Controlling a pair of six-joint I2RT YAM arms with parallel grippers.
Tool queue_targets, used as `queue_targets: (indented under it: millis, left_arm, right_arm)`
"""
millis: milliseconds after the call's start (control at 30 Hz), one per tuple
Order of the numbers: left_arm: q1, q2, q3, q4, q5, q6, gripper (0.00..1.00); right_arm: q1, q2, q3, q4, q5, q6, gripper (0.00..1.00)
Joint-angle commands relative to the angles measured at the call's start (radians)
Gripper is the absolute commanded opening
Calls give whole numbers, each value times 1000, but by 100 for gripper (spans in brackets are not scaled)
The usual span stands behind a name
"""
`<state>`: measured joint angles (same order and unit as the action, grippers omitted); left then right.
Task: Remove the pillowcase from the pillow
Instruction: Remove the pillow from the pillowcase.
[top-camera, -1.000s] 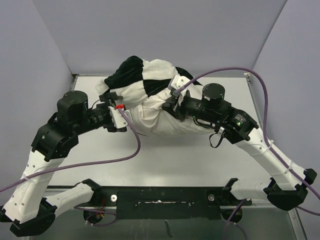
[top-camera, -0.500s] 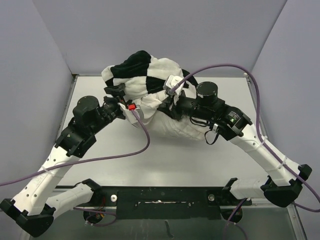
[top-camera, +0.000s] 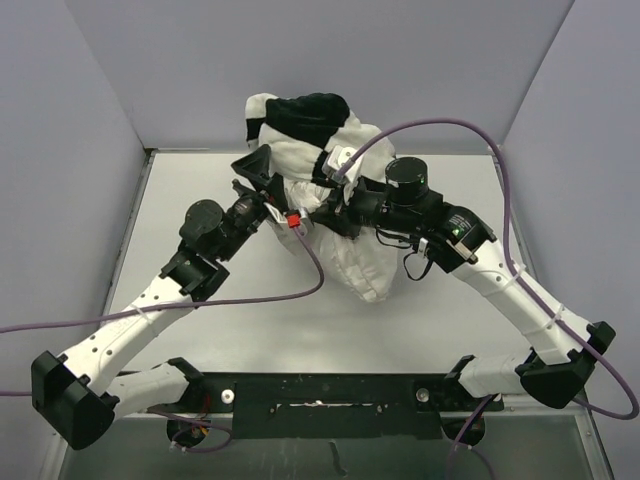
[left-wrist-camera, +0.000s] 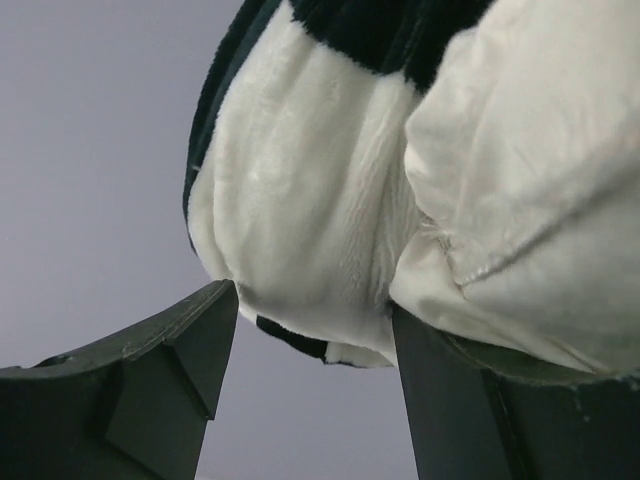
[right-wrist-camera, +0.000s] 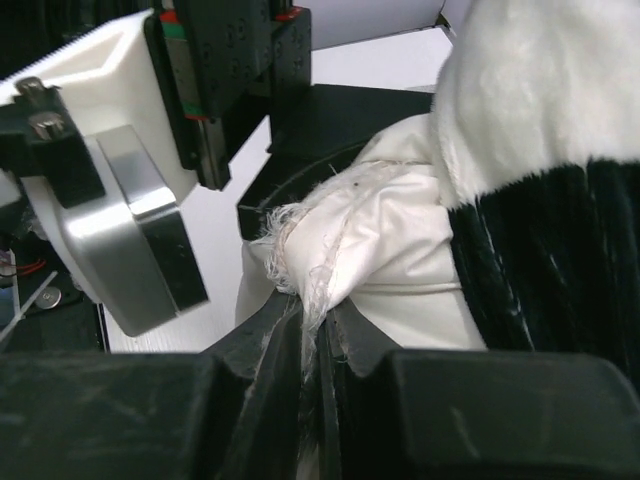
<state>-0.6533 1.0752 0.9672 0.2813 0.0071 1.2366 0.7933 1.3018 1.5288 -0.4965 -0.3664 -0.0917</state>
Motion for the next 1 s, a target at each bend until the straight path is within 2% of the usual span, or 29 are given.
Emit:
queue_targets:
  millis: [0, 167, 267, 400, 533, 633, 700, 800, 867, 967]
  left_arm:
    - [-22, 55, 108, 403, 8, 22, 61]
    - [-22, 87, 279, 290, -68, -197, 61]
    - [-24, 50, 293, 245, -11, -275, 61]
    - [-37, -13, 285, 145, 82, -286, 61]
    - [-38, -36, 258, 23, 139, -200, 62]
    - [-37, -64, 267, -178, 158, -183, 62]
    - [-37, -105, 290, -330, 163, -274, 63]
    - [-41, -195, 298, -620, 255, -373, 64]
    - [-50, -256, 255, -688, 281, -381, 66]
    - [-59, -280, 208, -751, 235, -340, 67]
  right_arm:
    - [23, -11, 94, -11, -190, 30, 0]
    - [13, -31, 110, -50, -226, 31, 0]
    - [0, -43, 103, -54, -233, 35, 0]
    - [-27, -59, 107, -57, -244, 40, 0]
    - [-46, -69, 123, -57, -263, 49, 0]
    - [-49, -78, 132, -58, -261, 53, 0]
    - [-49, -89, 133, -56, -248, 51, 0]
    - [-51, -101, 128, -52, -232, 44, 0]
    - [-51, -102, 125, -41, -232, 45, 0]
    - [-52, -87, 126, -23, -252, 63, 0]
